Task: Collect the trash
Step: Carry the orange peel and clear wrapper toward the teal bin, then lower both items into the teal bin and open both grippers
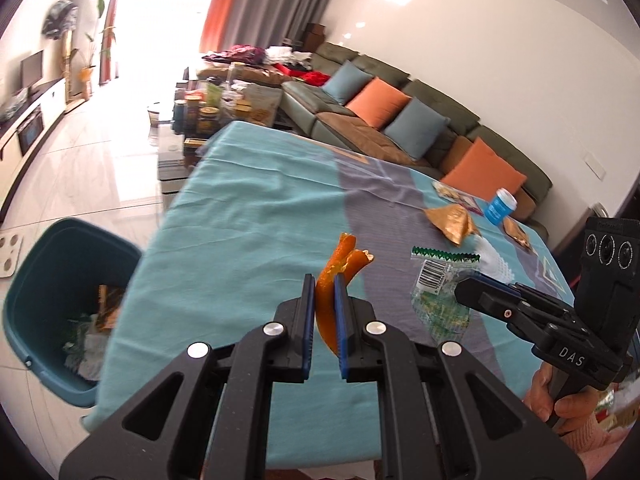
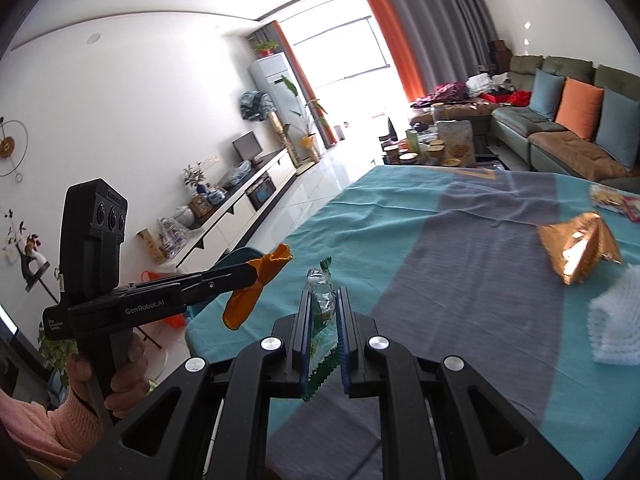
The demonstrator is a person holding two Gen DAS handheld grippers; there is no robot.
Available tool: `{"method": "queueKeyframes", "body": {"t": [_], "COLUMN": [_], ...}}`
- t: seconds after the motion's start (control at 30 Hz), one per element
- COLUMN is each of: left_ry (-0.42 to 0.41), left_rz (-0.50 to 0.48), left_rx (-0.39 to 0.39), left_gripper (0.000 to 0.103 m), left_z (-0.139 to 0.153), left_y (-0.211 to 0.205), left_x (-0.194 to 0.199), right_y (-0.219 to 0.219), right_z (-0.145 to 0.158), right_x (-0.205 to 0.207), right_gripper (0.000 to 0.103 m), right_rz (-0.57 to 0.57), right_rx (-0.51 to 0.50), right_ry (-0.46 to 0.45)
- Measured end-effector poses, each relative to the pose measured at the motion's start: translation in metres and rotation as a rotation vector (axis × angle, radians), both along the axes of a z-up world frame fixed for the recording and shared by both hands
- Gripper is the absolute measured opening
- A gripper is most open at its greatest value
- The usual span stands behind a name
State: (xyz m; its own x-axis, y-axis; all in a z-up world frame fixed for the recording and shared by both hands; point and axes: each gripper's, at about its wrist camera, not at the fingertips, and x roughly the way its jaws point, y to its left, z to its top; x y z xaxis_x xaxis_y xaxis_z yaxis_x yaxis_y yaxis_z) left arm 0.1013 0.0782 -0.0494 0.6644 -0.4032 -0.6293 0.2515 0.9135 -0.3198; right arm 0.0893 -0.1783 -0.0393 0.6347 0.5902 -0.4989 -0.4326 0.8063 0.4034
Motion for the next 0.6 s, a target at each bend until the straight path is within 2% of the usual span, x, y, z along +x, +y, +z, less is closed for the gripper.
{"method": "queueKeyframes", "body": {"t": [0.6], "left_ry": [-0.013], "left_rz": [0.276], "left_rx": [-0.010], "left_gripper": [0.010], "left_z": [-0.001], "left_y": [0.120], "left_x": [-0.016], "right_y": [0.099], "right_z": [0.016], "right_x": [0.039], "right_gripper": [0.011], "right_rz": [0.216], "right_rx": [0.029], "right_ry": [0.011]}}
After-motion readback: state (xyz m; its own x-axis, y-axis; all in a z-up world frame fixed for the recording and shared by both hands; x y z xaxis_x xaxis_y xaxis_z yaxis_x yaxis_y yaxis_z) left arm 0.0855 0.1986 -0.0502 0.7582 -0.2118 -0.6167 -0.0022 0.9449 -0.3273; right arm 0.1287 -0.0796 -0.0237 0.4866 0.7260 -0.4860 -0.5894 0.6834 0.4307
